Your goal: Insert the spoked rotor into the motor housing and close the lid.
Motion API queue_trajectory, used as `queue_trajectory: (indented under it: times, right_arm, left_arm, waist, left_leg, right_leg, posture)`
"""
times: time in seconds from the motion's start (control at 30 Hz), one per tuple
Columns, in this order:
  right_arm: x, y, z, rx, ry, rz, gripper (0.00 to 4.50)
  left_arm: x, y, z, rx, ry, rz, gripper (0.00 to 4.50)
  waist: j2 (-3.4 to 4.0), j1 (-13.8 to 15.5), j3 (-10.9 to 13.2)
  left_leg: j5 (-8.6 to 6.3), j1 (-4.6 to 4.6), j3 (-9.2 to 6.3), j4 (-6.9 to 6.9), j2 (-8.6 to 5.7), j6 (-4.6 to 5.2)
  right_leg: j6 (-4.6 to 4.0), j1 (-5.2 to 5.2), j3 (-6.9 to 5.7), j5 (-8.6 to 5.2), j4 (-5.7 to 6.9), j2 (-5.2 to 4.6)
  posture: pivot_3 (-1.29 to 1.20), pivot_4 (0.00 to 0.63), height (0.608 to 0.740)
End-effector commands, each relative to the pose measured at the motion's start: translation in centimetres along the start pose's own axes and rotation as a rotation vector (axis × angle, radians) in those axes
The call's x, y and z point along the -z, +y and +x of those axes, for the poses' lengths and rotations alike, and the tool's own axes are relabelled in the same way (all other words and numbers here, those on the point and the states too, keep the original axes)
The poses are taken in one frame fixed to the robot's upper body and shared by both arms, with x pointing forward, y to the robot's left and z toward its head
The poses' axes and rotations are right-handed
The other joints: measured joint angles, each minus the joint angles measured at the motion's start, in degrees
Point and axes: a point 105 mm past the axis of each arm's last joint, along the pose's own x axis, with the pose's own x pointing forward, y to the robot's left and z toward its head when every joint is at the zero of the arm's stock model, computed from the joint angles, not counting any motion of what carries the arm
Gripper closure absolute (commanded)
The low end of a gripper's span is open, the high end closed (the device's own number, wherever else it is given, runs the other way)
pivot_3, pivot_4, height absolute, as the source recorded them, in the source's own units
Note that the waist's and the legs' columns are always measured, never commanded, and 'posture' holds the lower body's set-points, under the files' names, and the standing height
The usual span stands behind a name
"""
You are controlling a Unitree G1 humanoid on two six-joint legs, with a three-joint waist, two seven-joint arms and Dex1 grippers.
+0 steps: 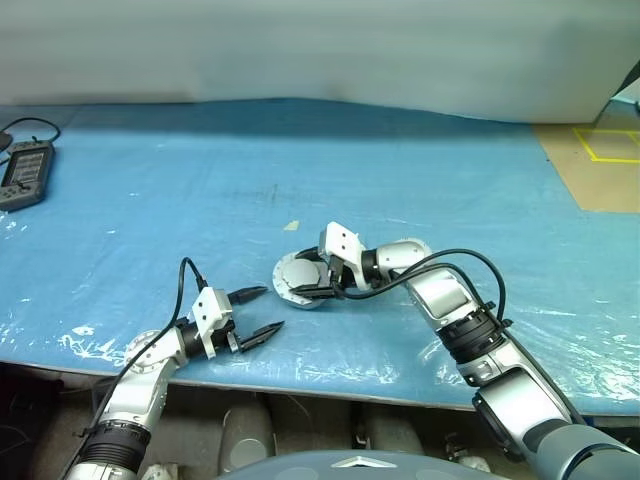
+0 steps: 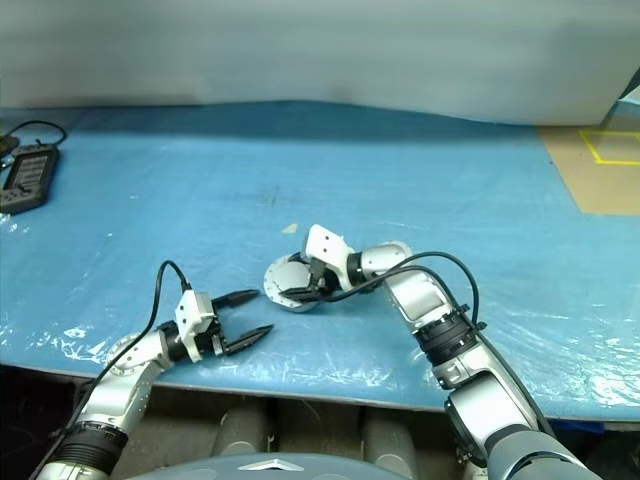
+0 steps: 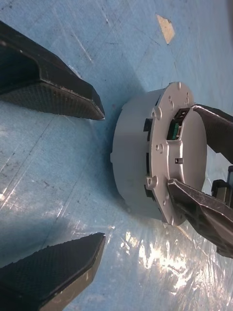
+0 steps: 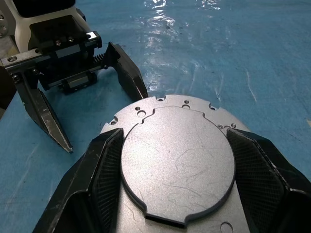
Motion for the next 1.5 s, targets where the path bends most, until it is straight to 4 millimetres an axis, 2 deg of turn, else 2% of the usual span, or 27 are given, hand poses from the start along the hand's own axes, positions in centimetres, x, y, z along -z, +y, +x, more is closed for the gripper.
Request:
queue_trajectory:
  times: [0.03,0.23,0.57,0.87,1.13,1.27,1.5]
  right_arm:
    - [-0.6,-0.4,-0.6,0.007,-0.022,-0.006,1.24]
    - [-0.2,-0.4,-1.0,0.005,0.002,-0.019,1.24]
    - [0.8,-0.2,-0.7,-0.005,0.041,-0.036,1.24]
    - [1.3,-0.7,-0.8,0.005,0.053,-0.036,1.24]
    - [2.5,-0.1,-0.5,-0.017,0.099,-0.02,1.24]
    - [3.7,0.1,-0.7,-0.031,0.155,-0.02,1.24]
    - [4.1,0.0,-0.6,-0.027,0.168,-0.017,1.24]
  left_arm:
    - [0.3,-0.2,-0.3,0.006,0.016,0.004,0.61]
    - [0.4,-0.2,-0.2,0.008,0.015,0.004,0.61]
    - [0.5,-0.3,-0.3,0.007,0.016,0.004,0.61]
    - [0.6,-0.2,-0.4,0.007,0.017,0.005,0.61]
    - [0.6,-0.1,-0.5,0.002,0.017,0.003,0.61]
    - [0.3,0.1,-0.6,-0.016,0.008,0.0,0.61]
    - [-0.6,1.7,-0.6,-0.094,-0.013,-0.034,0.61]
  waist:
    - [0.0,0.0,0.0]
    - [0.0,0.1,0.0]
    - [-0.01,0.1,0.0]
    - [-0.01,0.1,0.0]
    - [-0.02,0.1,0.0]
    - [-0.05,0.1,-0.1]
    - [-0.24,0.1,-0.2]
  left_leg:
    - [0.0,0.0,0.0,0.0,0.0,0.0]
    - [0.0,0.0,0.0,0.0,0.0,0.0]
    - [0.0,0.0,0.0,0.02,0.0,0.0]
    - [0.0,0.03,0.0,0.06,0.0,0.0]
    - [0.0,0.15,0.0,0.06,0.0,0.0]
    - [0.0,0.17,0.0,0.06,0.0,0.0]
    - [-0.01,0.27,0.0,0.06,0.0,0.0]
  right_leg:
    - [0.0,0.0,0.0,0.0,0.0,0.0]
    - [0.0,0.0,0.0,0.0,0.0,0.0]
    - [0.0,0.01,0.0,0.0,0.0,-0.01]
    - [0.0,0.06,0.0,0.0,0.02,-0.01]
    - [0.0,0.15,0.01,0.0,0.02,-0.01]
    - [0.0,0.18,0.01,0.0,0.02,-0.01]
    - [0.0,0.25,0.01,0.0,0.03,-0.01]
  posture:
    - [0.0,0.15,0.74]
    - [0.0,0.15,0.74]
    - [0.0,0.15,0.74]
    - [0.0,0.15,0.74]
    - [0.0,0.15,0.74]
    - [0.0,0.15,0.74]
    - [0.0,0.15,0.74]
